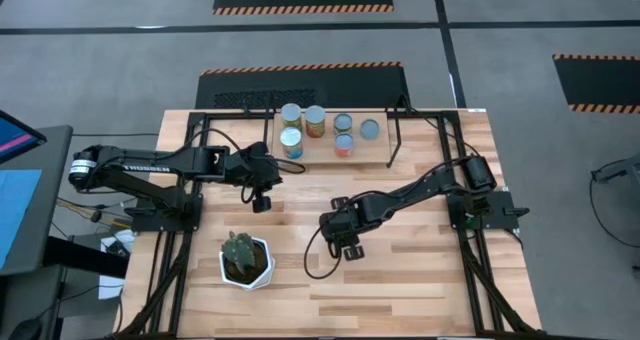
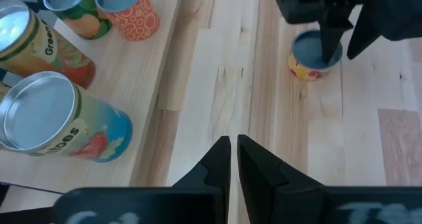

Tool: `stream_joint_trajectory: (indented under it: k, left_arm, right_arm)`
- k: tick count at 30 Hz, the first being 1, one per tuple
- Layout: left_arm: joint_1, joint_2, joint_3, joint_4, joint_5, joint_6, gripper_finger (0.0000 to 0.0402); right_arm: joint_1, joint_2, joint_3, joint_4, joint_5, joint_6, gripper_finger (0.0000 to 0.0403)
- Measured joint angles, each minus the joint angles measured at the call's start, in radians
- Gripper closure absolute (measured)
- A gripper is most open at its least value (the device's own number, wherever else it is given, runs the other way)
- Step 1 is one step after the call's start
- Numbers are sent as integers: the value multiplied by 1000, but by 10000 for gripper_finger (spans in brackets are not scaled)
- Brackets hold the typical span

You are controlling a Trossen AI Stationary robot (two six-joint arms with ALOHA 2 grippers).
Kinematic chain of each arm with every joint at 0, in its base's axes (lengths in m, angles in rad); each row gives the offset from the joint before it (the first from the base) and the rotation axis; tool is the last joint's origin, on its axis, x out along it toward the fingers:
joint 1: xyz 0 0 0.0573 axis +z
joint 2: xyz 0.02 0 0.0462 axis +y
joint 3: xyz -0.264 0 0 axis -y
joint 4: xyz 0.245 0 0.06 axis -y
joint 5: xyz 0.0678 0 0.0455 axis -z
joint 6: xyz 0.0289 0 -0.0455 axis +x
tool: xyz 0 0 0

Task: Pick and place cans onto a shelf
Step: Put the canned pineapple rings on the shelf

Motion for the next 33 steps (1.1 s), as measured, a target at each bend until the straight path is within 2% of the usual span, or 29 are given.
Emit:
stream_joint_trajectory:
  k: [3,8,9,13,20,27,33]
  left_arm:
    - [0,0,0,-3,0,-2,383]
    - [0,0,0,-1,0,-7,383]
    - [0,0,0,-2,0,-6,383]
    - [0,0,0,-4,0,-4,383]
    - [0,0,0,-2,0,17,383]
    - [0,0,0,-1,-1,26,383]
    - [0,0,0,-1,-2,30,383]
  right_arm:
    - [0,6,0,-4,30,58,264]
    - [1,-15,-3,-39,73,133,374]
    - [1,-24,-3,-53,81,133,385]
    - [9,-85,-12,-186,153,139,390]
    - [-39,-297,4,-398,250,176,394]
    - [-189,-462,5,-354,324,46,396]
    - [-391,-445,6,-285,313,-101,396]
